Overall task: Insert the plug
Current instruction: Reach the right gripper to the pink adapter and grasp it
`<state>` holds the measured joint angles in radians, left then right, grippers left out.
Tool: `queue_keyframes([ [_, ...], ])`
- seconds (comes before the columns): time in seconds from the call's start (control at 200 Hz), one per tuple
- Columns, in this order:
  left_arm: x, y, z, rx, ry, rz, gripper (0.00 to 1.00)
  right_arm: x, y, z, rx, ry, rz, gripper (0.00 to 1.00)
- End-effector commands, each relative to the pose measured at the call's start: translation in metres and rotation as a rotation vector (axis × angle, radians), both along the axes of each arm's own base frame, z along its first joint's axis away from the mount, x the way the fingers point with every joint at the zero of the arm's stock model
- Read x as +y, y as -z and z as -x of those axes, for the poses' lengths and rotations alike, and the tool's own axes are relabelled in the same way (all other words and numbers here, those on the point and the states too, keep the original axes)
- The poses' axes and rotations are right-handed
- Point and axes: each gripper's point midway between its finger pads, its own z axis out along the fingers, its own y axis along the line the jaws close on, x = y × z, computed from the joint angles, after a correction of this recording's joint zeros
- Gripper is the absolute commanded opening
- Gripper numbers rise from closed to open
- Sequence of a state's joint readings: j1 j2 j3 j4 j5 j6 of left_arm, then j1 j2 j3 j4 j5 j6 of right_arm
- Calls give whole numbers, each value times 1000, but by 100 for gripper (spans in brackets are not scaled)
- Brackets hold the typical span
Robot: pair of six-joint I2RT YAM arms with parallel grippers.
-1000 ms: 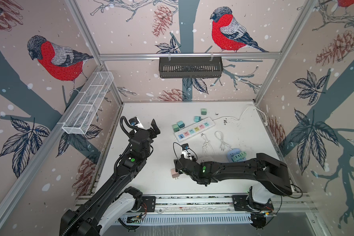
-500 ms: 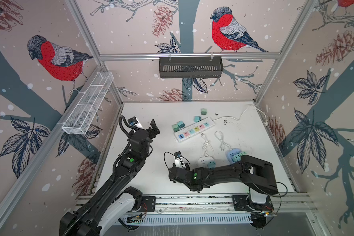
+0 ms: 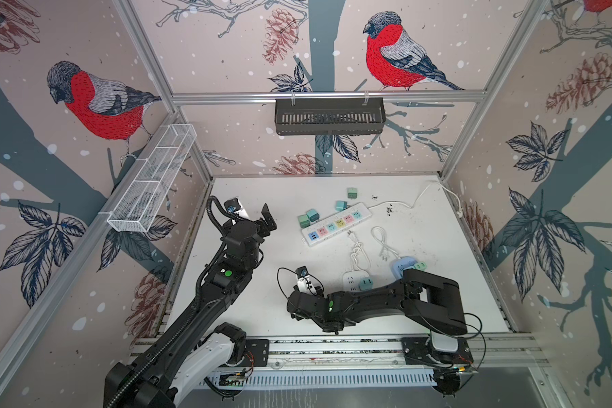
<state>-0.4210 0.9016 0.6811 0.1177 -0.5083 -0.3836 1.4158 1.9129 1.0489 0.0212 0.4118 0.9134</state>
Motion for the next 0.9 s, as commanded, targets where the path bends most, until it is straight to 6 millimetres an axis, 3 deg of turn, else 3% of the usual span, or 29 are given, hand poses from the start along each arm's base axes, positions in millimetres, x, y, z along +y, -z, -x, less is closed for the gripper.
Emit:
queue_keyframes([
  [0.0, -8, -13, -5, -53, 38, 18, 98, 1, -1, 5, -4, -22, 17, 72],
  [0.1, -13, -11, -12, -49, 46, 23, 98, -1, 3, 9, -8, -24, 29, 70],
  [0.26, -14, -14, -22, -27, 37, 4, 98, -8, 13, 9, -6, -13, 59, 60],
  [0.54, -25, -21, -8, 2, 139, 0, 98, -15, 26, 10, 4, 9, 79, 41],
  [0.776, -42, -15, -12, 26, 223, 0, 98, -16, 22, 8, -10, 16, 66, 31],
  [0.896, -47, -9, -16, 75, 237, 8, 98, -21, 3, 2, -64, 30, 30, 28],
])
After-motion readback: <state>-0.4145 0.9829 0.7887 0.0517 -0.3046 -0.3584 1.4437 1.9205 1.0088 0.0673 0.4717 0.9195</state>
